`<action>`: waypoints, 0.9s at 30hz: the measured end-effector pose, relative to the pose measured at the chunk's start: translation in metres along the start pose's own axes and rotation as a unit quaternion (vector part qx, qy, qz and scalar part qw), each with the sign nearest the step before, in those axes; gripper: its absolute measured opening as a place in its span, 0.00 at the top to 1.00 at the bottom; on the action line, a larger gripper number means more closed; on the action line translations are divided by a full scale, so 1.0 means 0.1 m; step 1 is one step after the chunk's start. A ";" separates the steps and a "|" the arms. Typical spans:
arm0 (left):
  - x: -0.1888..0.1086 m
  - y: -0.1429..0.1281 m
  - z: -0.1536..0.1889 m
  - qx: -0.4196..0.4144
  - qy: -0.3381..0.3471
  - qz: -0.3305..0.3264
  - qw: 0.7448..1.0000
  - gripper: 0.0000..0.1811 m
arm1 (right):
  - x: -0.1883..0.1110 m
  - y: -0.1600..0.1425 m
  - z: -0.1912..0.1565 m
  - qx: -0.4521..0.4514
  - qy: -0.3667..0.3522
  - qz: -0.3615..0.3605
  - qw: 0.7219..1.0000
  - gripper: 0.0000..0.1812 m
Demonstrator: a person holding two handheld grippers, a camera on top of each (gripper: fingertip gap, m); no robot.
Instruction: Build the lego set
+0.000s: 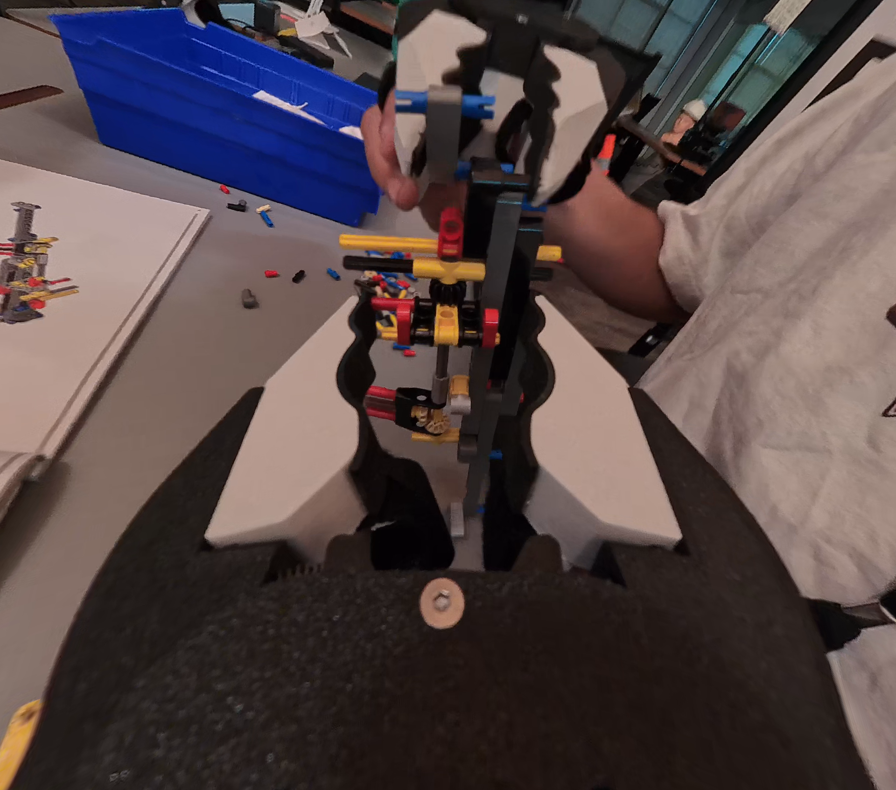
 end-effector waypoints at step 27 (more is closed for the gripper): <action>0.30 -0.25 -0.02 0.464 0.369 -0.378 0.711 0.68 | -0.24 -0.37 0.01 0.040 -0.120 -0.194 0.973 0.86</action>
Point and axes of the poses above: each gripper's, where its closed fingertips meet, x out along the fingers, y out of its top, z = x × y across the jaws, the point moved 8 cm from there along -x, back along the fingers, and after that the axes turned 5 degrees about -y, right-handed, at the moved point
